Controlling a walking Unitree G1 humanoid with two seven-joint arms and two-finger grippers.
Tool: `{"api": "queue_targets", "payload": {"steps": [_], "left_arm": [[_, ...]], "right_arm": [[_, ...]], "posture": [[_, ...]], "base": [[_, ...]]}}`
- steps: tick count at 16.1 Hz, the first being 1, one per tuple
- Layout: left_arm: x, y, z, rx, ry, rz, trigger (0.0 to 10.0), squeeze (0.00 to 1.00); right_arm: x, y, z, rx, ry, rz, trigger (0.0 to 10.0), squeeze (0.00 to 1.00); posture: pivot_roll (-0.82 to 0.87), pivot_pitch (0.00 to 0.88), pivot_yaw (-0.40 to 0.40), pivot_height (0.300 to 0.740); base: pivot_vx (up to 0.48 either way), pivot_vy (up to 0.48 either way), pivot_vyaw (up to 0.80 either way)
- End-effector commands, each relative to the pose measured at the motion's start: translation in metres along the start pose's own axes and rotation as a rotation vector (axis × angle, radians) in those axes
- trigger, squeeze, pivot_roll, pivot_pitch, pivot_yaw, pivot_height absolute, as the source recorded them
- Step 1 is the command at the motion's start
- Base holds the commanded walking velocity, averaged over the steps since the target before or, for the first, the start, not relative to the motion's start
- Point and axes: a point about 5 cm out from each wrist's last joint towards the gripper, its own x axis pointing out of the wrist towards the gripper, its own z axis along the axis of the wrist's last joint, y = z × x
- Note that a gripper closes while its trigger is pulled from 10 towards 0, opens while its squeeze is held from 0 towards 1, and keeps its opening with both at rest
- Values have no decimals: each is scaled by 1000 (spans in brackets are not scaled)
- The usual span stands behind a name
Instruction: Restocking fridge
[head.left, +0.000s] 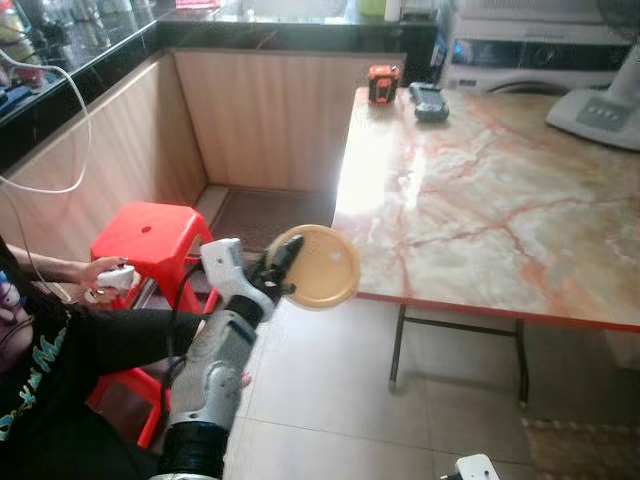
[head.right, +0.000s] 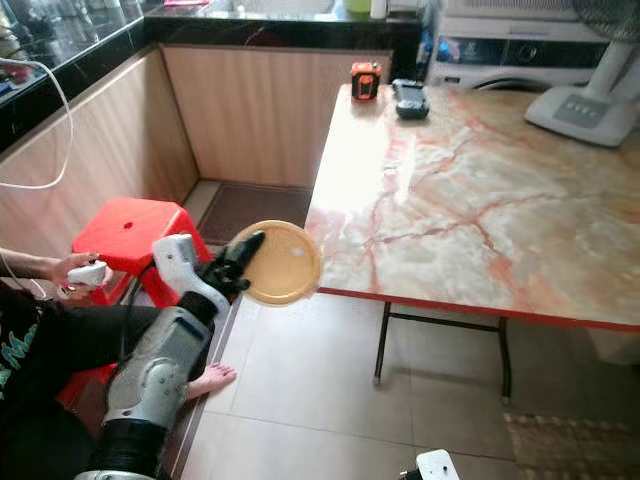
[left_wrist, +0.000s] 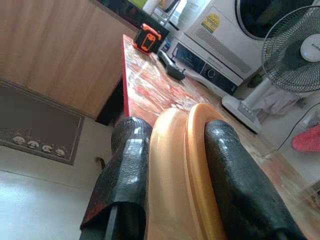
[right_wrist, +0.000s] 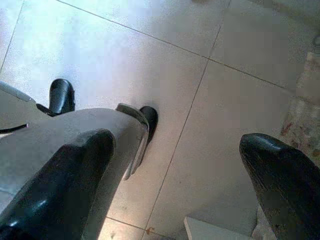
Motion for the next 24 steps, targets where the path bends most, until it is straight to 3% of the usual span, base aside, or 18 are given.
{"api": "queue_targets", "payload": {"steps": [1,9,14,24], "left_arm": [[2,-5,9,15,-43,-15,10000,0],[4,-7,11,32,-51,-24,10000,0],[3,-20,6,51,-21,-127,10000,0],[2,-17,3,40,-20,-116,10000,0]], "right_arm": [[0,2,-6,-9,33,7,10000,0],[0,2,-5,-14,37,16,10000,0],[0,1,-6,-20,44,20,10000,0],[-1,0,-6,-32,49,27,10000,0]], "posture": [[-94,0,30,740],[-94,0,33,740],[-91,0,30,740],[-89,0,22,740]], "base": [[0,0,-800],[0,0,-794],[0,-96,-788],[0,-48,-788]]}}
